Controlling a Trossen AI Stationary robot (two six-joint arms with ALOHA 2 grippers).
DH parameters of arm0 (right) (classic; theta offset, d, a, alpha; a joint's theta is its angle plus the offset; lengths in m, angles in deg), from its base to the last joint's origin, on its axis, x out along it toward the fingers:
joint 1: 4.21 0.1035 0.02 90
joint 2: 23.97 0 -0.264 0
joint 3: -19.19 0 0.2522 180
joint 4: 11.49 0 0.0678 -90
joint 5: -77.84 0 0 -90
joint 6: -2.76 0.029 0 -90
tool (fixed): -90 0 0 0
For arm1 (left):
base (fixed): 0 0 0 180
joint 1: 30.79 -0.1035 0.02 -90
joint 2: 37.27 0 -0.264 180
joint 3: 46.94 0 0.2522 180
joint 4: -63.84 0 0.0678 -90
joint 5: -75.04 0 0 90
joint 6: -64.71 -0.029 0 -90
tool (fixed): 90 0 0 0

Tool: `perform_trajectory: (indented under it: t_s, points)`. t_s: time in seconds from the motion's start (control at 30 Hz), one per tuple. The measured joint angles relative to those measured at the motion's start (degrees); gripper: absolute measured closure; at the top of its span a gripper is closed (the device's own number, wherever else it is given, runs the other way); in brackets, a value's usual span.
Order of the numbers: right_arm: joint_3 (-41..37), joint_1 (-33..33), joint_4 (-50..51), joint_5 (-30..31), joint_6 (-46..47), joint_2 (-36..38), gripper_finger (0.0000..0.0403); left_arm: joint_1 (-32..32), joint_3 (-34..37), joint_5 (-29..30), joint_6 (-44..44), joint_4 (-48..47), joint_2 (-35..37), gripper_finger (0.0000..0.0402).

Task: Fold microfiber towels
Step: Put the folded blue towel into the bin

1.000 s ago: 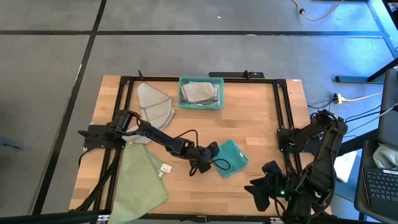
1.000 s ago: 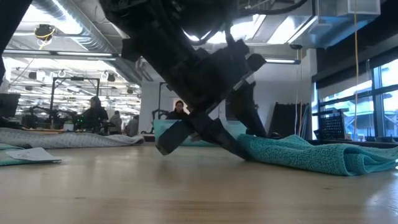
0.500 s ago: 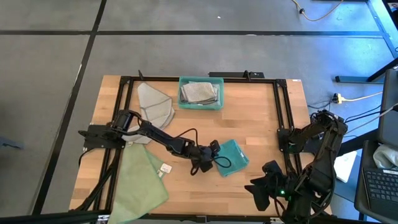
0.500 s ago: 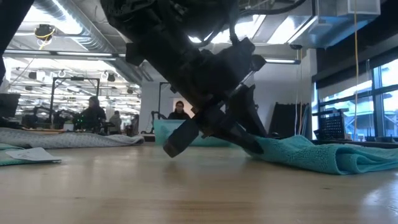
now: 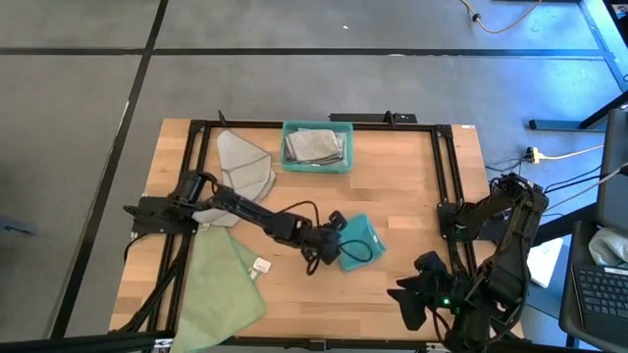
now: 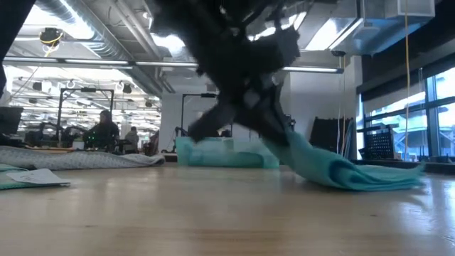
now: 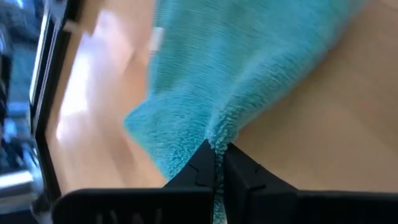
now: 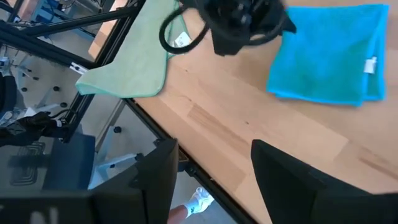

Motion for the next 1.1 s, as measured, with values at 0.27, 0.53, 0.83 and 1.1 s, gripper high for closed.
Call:
perform_trajectory:
  t_s: [0.27,0.53,0.83,1.1]
  points:
    - [0.00,0.00,2.85,3.66,-0.23,0.00,0.0196,-5.59,-11.97,-0.30,11.62,-19.91,3.11,0.0401]
    - [0.03,-0.03,7.24,7.00,-0.24,0.00,0.0196,-13.58,-28.24,-1.93,16.19,-40.33,5.33,0.0401]
    - [0.03,-1.95,9.80,8.08,-0.22,-0.04,0.0196,-23.85,-42.50,-5.18,26.14,-60.70,5.79,0.0401]
    - [0.05,-4.37,9.85,8.76,-0.22,-0.04,0.0196,-28.63,-42.46,-13.69,33.92,-67.37,5.71,0.0401]
